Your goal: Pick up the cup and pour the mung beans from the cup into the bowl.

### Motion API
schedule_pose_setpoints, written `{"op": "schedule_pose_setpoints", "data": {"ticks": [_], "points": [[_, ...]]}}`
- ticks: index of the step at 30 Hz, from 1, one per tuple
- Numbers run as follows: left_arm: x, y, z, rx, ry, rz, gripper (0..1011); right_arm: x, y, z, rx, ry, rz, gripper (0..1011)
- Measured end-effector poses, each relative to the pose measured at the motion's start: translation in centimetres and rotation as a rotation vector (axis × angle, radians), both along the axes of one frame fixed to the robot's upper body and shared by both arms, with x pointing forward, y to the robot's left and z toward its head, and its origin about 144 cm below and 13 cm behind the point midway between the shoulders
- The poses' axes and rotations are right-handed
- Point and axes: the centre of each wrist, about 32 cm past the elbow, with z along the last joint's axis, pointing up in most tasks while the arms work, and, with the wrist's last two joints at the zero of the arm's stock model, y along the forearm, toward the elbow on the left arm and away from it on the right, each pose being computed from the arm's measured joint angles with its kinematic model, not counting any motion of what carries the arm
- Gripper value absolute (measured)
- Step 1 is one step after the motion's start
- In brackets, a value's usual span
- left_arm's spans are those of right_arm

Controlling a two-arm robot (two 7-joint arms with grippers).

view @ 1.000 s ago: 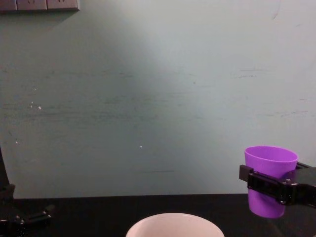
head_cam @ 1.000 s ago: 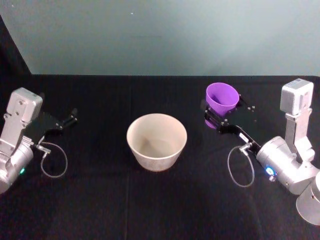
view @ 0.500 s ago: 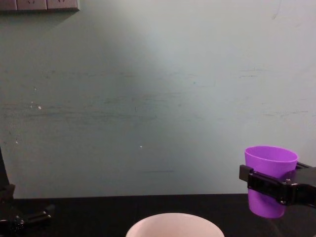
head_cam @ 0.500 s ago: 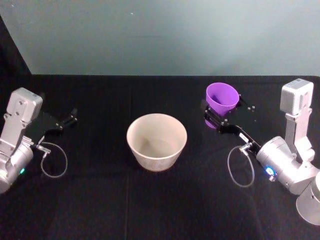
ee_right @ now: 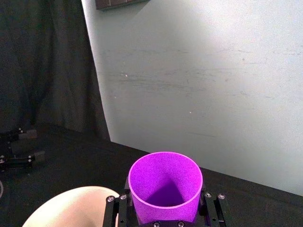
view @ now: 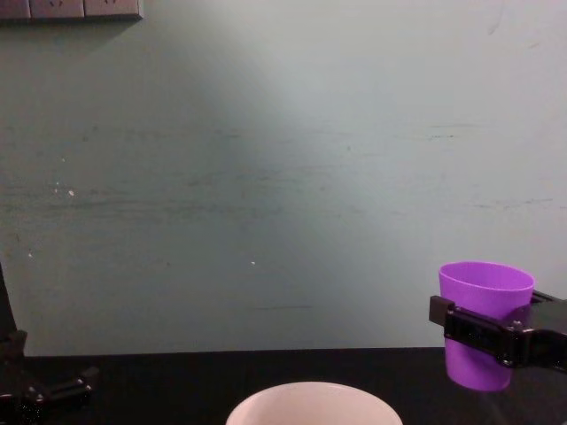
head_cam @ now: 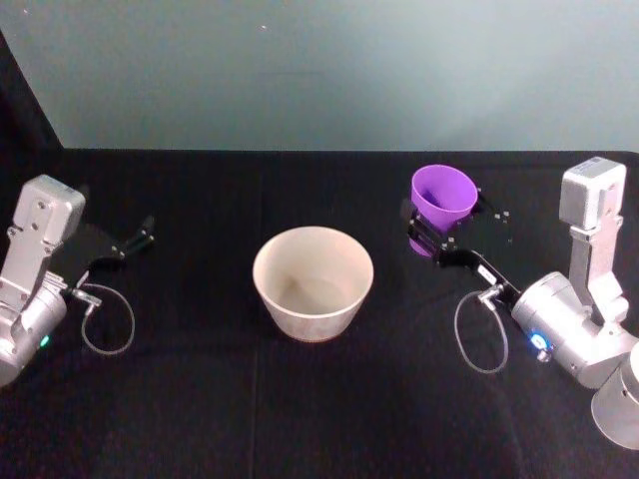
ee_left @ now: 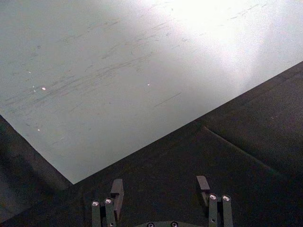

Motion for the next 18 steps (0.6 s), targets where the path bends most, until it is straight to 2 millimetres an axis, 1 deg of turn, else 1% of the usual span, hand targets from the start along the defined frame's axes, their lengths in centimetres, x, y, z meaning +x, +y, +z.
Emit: {"op": "schedule_pose_setpoints", "data": {"ticks": [18], "points": [[0.0,0.0,0.0,0.0,0.0,0.0,1000,0.0,0.0,0.0,0.0,0.0,0.0,735]]}}
